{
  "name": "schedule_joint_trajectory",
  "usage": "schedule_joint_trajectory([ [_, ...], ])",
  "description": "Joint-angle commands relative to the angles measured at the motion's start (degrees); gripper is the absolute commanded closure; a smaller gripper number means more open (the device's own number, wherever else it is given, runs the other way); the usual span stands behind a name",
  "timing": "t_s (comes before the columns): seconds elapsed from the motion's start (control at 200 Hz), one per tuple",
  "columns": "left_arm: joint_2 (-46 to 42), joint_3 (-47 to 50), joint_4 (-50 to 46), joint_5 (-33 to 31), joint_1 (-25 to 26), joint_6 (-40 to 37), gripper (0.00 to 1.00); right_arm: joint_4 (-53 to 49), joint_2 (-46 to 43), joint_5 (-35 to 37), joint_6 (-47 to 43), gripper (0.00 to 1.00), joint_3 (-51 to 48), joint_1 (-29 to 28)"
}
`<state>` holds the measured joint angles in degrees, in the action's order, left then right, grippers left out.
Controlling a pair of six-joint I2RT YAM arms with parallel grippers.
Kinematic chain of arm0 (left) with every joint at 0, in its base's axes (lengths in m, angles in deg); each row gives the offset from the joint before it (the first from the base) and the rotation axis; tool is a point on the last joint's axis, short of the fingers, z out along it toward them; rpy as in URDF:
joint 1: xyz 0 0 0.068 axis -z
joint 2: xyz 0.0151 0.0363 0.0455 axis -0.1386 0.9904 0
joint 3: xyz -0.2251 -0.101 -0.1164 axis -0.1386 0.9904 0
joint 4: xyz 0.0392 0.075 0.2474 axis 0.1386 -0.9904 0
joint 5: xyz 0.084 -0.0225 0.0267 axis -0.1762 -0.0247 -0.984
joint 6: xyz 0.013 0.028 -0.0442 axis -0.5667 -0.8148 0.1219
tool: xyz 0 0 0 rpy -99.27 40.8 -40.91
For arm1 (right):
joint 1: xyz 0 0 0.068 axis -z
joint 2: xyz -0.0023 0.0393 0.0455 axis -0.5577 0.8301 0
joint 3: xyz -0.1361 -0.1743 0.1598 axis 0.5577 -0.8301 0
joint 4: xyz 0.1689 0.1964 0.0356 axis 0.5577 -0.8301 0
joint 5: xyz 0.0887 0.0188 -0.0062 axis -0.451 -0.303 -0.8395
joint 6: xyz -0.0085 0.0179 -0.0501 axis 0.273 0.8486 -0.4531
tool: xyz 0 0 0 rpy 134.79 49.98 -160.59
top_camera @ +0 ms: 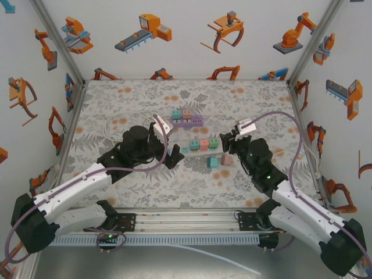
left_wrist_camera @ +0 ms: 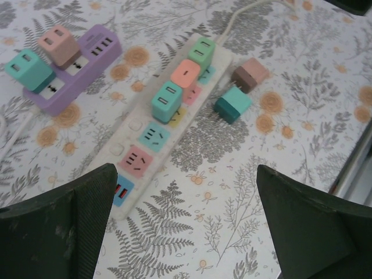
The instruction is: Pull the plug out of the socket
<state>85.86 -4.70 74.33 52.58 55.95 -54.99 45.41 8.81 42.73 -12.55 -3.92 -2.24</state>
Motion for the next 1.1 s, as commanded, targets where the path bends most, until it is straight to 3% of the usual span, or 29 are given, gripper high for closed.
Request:
schedule_joint_trajectory([
  [0.0,-0.7,1.3,0.6,-7.9,0.1,4.7,0.03,1.4,2.7,-11.0,-20.3,0.48,4.4,-0.1],
  [0.26,-0.5,2.1,-2.7,-11.4,-3.1,11.9,0.03,-13.4,14.9,-21.2,-37.1,0.43,17.6,0.0],
  [0.541,6.0,-1.3,-10.6,-11.7,-11.7,21.7,0.03,-32.1,30.5,-40.3,-43.1,0.40,33.8,0.6],
  [0.771,13.3,-3.7,-12.0,-12.8,-13.0,24.4,0.03,-39.4,41.5,-45.6,-46.0,0.40,41.5,1.5],
  [1.092,19.0,-4.2,-10.5,-12.2,-14.0,23.9,0.03,-42.2,52.7,-46.0,-49.1,0.41,46.3,2.5],
])
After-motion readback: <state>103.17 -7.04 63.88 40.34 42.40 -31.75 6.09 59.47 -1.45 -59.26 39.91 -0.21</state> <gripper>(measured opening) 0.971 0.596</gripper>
